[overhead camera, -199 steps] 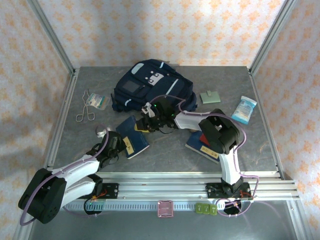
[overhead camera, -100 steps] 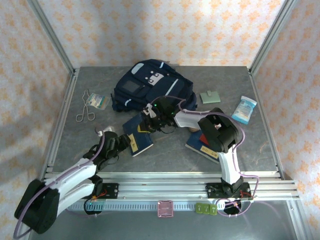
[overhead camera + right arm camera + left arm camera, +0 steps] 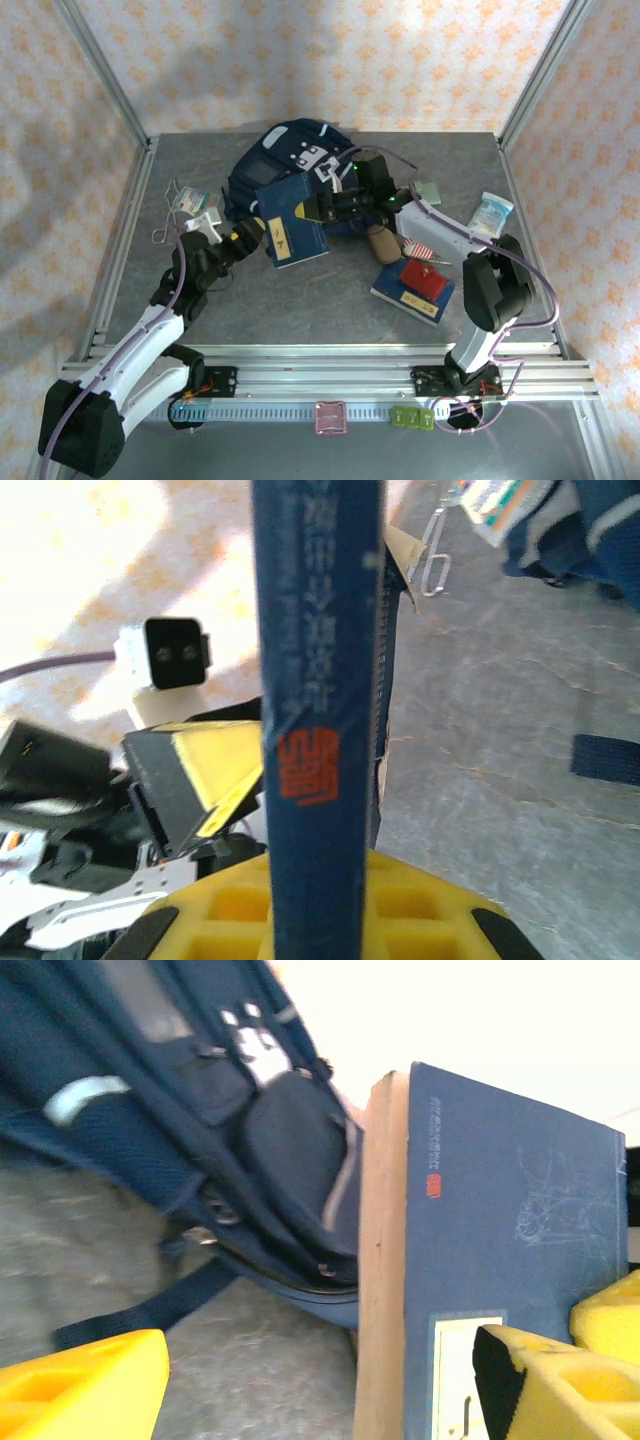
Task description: Pack the student bag
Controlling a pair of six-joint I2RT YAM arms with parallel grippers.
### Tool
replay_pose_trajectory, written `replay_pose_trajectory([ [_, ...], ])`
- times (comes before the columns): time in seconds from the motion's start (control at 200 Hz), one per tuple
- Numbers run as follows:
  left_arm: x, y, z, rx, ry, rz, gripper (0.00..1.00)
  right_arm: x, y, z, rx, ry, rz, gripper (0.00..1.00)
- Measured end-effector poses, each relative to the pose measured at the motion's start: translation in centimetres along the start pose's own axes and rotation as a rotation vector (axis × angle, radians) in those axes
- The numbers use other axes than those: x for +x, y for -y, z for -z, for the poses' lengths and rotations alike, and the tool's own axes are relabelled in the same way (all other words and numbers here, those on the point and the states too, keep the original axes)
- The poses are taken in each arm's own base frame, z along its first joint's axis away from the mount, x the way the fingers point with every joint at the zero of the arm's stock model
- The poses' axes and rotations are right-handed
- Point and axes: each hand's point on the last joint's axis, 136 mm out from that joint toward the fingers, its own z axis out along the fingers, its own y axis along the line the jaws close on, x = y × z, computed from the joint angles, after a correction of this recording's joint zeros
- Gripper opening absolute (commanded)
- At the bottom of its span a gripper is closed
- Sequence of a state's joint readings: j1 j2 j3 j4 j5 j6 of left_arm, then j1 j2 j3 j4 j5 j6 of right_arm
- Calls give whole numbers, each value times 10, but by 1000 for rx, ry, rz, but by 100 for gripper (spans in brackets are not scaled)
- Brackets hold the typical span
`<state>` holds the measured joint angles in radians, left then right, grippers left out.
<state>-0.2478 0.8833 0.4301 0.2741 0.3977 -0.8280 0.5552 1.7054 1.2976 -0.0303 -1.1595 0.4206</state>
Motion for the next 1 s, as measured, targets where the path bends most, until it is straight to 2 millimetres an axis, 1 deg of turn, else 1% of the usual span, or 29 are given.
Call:
replay_pose_trajectory([
  [0.075, 1, 15, -6, 71, -32, -9, 80, 4, -10, 2, -39, -23, 13, 0],
  [0.23, 8, 37, -11, 192, -92, -19, 79, 14, -24, 6, -101, -68, 41, 0],
  [0.3, 10, 50, -10, 262, -113, -16, 75, 15, -29, 8, -112, -73, 57, 0],
  [0.365, 11, 61, -8, 317, -128, -17, 67, 16, -31, 9, -120, -76, 64, 0],
  [0.41, 11, 67, -7, 348, -138, -16, 55, 16, -31, 9, -122, -77, 64, 0],
  [0.476, 12, 72, -5, 373, -148, -10, 28, 16, -32, 9, -127, -79, 67, 3],
  [0.501, 11, 72, -5, 379, -151, -6, 18, 15, -32, 10, -128, -75, 69, 6],
  [0.526, 11, 73, -4, 386, -154, -4, 10, 15, -32, 10, -126, -73, 68, 12],
  [0.566, 11, 78, -2, 412, -159, -11, 0, 14, -30, 10, -120, -69, 62, 20],
  [0.666, 12, 84, 0, 440, -167, -14, 0, 11, -26, 11, -115, -58, 42, 35],
  [0.731, 12, 84, -1, 441, -168, -3, 0, 8, -27, 12, -117, -46, 36, 41],
  [0.871, 2, 81, -6, 434, -117, 49, 0, 7, -29, 15, -126, -13, 32, 46],
  [1.001, -18, 80, -16, 441, -21, 133, 0, 14, -31, 23, -142, 45, 10, 50],
])
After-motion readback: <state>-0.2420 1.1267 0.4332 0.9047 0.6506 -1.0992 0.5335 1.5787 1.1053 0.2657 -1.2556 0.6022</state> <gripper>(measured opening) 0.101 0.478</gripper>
